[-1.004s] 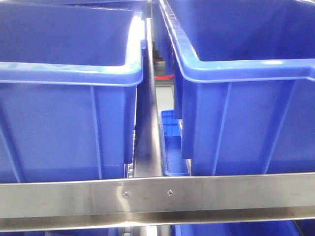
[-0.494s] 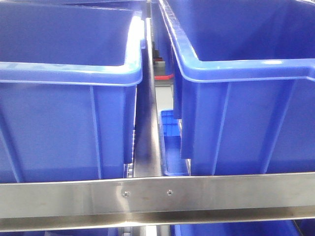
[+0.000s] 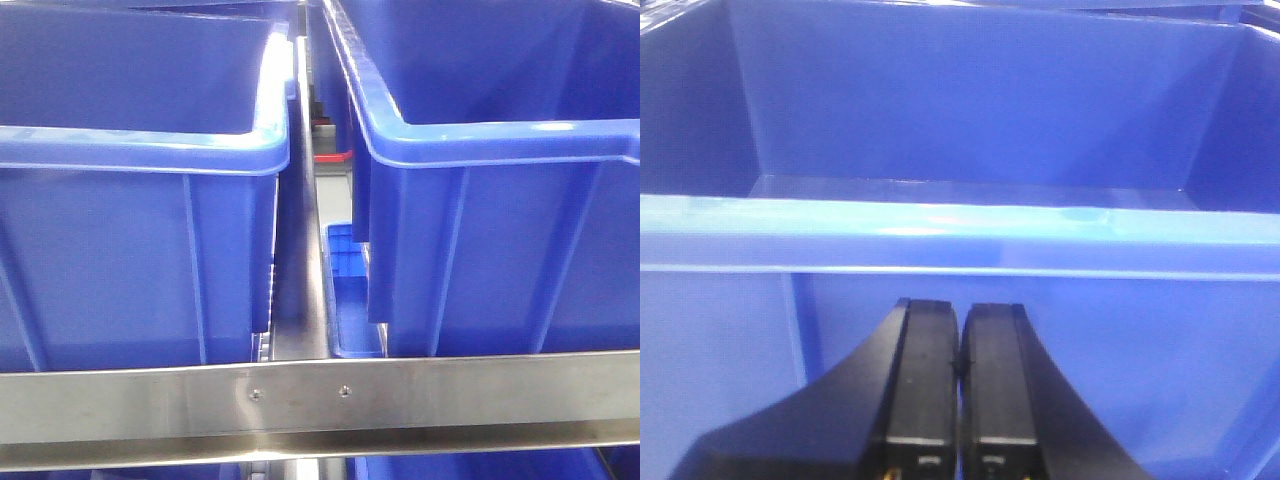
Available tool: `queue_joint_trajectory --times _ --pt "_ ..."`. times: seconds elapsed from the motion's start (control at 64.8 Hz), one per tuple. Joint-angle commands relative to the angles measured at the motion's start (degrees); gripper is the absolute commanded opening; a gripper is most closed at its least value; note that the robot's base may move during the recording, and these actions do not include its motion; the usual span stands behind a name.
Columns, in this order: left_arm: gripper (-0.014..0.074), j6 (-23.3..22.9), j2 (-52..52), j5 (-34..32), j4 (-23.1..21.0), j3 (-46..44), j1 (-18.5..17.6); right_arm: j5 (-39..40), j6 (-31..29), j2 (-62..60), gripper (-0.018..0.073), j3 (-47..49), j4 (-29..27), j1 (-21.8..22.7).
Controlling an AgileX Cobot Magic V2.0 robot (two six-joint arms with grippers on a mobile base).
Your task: Place green plate on second shelf with right arm
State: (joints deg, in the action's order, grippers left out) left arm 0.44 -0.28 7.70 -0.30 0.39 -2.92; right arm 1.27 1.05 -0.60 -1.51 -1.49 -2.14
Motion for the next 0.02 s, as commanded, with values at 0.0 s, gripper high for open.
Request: queue_joint_trajectory --times 0.0 --pt "0.013 -0.44 -0.82 -4.97 -0.5 2.4 -0.24 5.2 -0.16 -1.07 0.006 0.96 0.37 -0.03"
